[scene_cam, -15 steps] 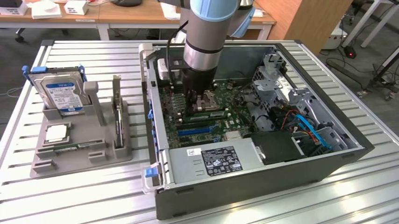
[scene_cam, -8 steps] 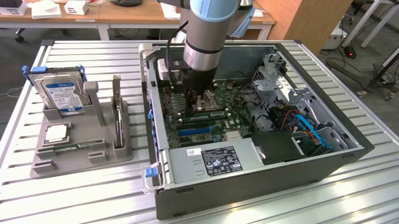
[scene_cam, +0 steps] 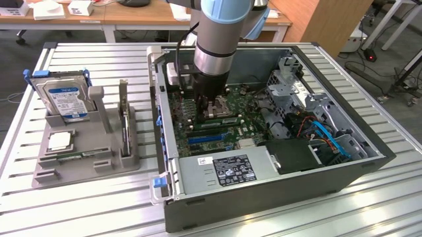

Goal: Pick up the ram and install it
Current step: 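Press down the ram until it locks into place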

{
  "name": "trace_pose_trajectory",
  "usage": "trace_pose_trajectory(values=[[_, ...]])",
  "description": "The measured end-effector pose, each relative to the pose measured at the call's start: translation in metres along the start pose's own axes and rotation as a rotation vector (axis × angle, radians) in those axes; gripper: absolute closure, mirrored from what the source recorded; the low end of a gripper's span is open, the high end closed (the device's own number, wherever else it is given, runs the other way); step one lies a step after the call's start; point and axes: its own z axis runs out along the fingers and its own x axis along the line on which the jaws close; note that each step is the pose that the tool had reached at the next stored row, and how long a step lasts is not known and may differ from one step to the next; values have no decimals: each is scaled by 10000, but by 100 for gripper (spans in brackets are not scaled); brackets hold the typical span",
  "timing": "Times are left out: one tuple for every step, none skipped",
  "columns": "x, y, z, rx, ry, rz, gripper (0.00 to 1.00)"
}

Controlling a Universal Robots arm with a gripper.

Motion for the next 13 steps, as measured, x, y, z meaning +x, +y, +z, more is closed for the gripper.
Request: trace_pose_trajectory(values=[[0, 0, 1, 0, -2, 0, 91], [0, 0, 1, 1, -2, 0, 91], [0, 0, 3, 0, -2, 0, 91], [0, 0, 4, 0, -1, 0, 91], [0, 0, 4, 0, -1, 0, 91], [0, 0, 4, 0, -1, 0, 91], [0, 0, 4, 1, -1, 1, 91], [0, 0, 4, 0, -1, 0, 91], [0, 0, 4, 1, -2, 0, 91], [0, 0, 5, 0, -2, 0, 91], [0, 0, 7, 1, -2, 0, 91], [0, 0, 7, 0, -1, 0, 91], [0, 0, 7, 1, -2, 0, 91]])
